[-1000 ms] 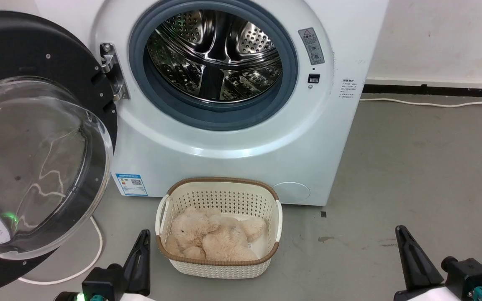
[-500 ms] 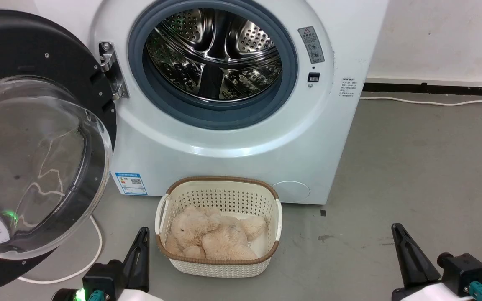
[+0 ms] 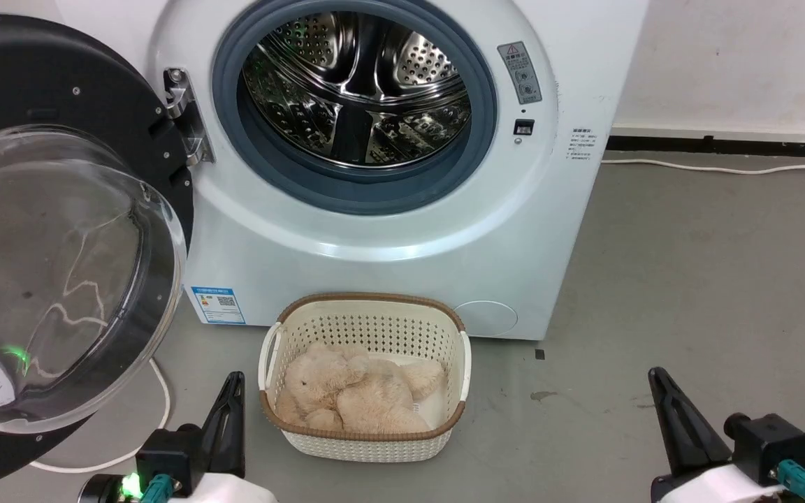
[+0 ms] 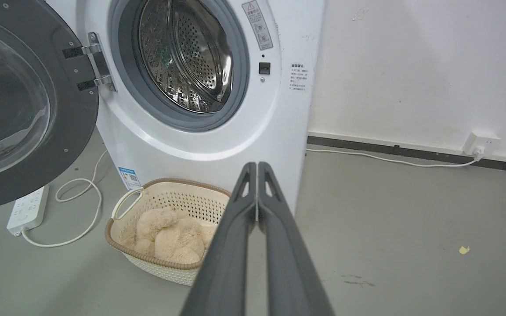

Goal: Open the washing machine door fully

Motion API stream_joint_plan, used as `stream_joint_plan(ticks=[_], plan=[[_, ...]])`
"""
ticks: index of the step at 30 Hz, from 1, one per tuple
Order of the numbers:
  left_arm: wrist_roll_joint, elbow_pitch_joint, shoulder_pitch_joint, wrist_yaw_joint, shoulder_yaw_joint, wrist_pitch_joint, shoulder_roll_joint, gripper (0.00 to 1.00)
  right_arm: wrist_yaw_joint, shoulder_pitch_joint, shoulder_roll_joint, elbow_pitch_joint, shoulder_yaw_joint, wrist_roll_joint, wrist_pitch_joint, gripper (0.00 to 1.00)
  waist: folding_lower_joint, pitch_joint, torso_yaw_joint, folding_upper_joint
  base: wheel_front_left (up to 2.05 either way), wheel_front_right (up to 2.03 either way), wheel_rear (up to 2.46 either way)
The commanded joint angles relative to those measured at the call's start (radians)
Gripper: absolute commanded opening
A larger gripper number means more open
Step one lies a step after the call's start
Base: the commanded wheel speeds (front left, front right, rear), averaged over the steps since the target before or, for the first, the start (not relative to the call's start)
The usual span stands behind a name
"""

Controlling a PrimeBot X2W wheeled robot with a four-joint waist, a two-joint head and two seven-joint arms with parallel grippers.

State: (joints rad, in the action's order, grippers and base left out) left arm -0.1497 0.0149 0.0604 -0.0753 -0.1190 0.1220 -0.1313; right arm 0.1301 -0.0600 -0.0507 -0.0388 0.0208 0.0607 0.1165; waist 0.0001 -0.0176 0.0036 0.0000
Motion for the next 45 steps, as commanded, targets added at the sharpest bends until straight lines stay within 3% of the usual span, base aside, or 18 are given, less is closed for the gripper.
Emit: stream_joint_plan(ticks=[1, 45], plan=[[0.012, -0.003, -0.014, 0.009, 0.006, -0.005, 0.007, 0.0, 0.0, 0.015, 0.0, 0.008, -0.002, -0.009, -0.004, 0.0, -0.0001, 0.0, 0.0, 0.0, 0.0, 0.0, 0.0], [0.116, -0.012, -0.049, 0.059, 0.091, -0.093, 0.063, 0.0, 0.001, 0.049, 0.0, 0.031, -0.016, -0.048, -0.089, 0.0, -0.0001, 0.013, -0.003, 0.0, 0.0, 0.0, 0.0]])
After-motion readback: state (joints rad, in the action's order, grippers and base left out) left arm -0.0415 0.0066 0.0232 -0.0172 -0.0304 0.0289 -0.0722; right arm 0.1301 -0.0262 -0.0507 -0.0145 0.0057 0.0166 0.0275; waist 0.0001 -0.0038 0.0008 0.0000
